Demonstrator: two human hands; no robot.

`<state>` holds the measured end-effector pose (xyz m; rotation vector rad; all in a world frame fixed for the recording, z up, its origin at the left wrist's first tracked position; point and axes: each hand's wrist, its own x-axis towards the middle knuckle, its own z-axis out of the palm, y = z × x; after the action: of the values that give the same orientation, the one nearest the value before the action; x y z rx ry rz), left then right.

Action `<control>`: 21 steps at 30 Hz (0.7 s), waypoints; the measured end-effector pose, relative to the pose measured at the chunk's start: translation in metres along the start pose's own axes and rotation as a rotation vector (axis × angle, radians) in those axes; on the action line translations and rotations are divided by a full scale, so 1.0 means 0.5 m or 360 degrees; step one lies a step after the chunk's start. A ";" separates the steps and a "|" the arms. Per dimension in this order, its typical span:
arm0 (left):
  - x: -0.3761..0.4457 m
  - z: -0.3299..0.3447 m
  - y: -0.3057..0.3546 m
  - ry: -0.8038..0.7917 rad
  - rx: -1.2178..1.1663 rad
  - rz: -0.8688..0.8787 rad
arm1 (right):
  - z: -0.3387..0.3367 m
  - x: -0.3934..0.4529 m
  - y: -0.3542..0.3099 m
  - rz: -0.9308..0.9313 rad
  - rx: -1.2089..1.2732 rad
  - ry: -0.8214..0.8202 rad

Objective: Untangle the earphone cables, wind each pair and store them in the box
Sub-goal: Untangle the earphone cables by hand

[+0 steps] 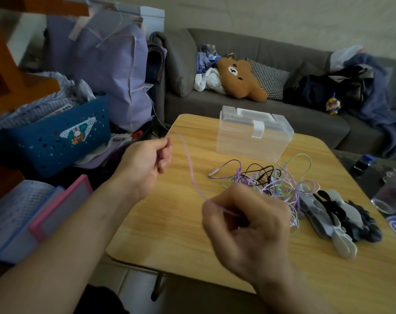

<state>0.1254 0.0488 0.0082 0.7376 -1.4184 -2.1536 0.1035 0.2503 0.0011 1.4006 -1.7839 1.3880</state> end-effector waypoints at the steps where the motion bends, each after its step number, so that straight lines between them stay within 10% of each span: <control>1: 0.004 -0.007 -0.002 -0.0027 0.0103 -0.0016 | -0.003 0.005 0.007 0.0064 -0.0072 0.0067; 5: -0.006 -0.008 -0.002 -0.0161 0.0435 -0.0129 | -0.017 0.025 0.047 0.0219 -0.0353 0.0057; 12: -0.014 -0.008 0.021 -0.0229 -0.0696 -0.0320 | -0.001 0.009 0.091 0.0421 -0.0722 -0.0783; 21: -0.030 0.016 -0.009 -0.0250 -0.0042 0.0096 | 0.019 0.001 0.052 0.0332 -0.0006 -0.1213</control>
<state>0.1310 0.0653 0.0093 0.5193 -1.4674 -2.2197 0.0815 0.2405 -0.0128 1.9556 -2.4472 0.9915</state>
